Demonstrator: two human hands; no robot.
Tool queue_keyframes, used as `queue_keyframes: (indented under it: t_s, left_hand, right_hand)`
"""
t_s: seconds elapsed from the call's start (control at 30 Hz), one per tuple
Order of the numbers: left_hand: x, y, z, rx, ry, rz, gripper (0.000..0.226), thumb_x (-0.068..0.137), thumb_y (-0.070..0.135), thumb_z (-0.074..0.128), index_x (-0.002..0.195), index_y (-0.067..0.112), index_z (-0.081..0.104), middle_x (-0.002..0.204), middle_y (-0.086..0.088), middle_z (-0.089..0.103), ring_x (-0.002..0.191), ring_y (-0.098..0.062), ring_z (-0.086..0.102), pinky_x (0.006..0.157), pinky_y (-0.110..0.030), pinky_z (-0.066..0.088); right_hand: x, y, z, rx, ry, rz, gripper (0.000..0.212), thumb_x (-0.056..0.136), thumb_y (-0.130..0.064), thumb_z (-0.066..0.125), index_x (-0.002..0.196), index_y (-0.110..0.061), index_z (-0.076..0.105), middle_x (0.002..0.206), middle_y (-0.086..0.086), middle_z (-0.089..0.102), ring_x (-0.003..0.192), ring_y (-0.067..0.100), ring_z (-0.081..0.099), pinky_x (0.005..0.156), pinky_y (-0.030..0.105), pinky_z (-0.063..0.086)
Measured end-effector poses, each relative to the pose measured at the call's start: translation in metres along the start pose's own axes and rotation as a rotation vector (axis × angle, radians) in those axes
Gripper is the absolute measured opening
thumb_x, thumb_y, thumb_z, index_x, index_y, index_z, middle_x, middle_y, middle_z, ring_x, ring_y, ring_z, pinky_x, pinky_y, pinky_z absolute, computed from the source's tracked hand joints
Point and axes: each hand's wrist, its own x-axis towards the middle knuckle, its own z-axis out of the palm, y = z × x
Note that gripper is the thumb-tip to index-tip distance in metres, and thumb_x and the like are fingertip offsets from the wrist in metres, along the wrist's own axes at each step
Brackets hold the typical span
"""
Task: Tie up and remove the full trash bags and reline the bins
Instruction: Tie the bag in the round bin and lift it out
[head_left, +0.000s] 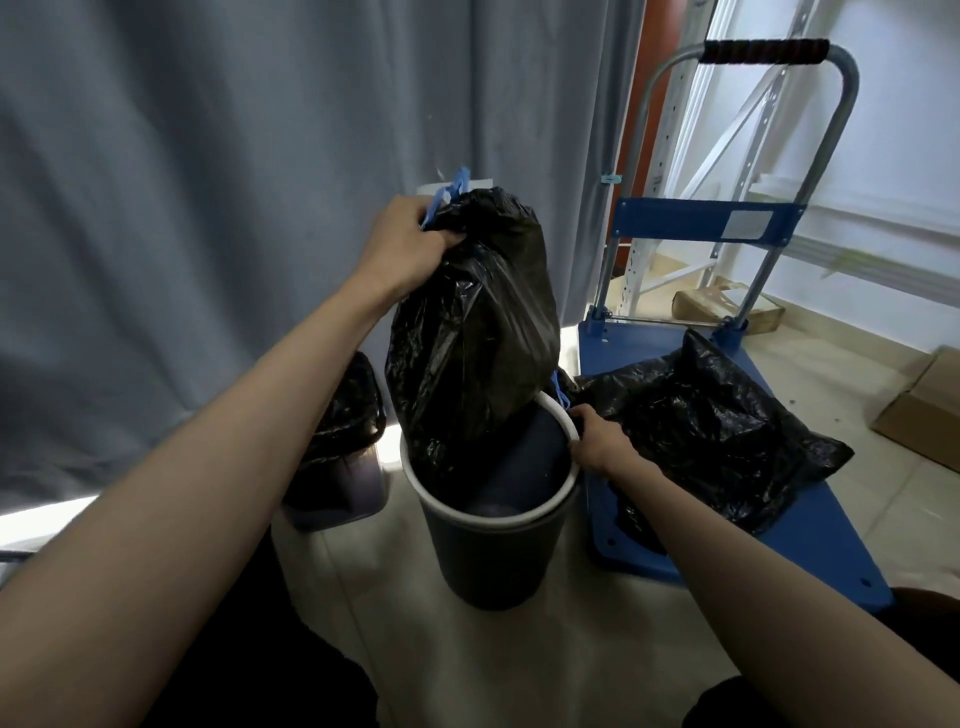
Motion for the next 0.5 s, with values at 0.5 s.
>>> queue_keyframes:
  t_s: [0.5]
  left_hand:
    - [0.063, 0.001, 0.004, 0.459, 0.077, 0.257, 0.018, 0.081, 0.006, 0.049, 0.072, 0.021, 0.047, 0.084, -0.009, 0.056, 0.079, -0.031, 0.053, 0.064, -0.039, 0.038]
  right_hand:
    - [0.029, -0.166, -0.095, 0.684, 0.294, -0.388, 0.054, 0.092, 0.0, 0.053, 0.14, -0.021, 0.04, 0.085, 0.018, 0.065, 0.072, 0.025, 0.062, 0.074, 0.041, 0.059]
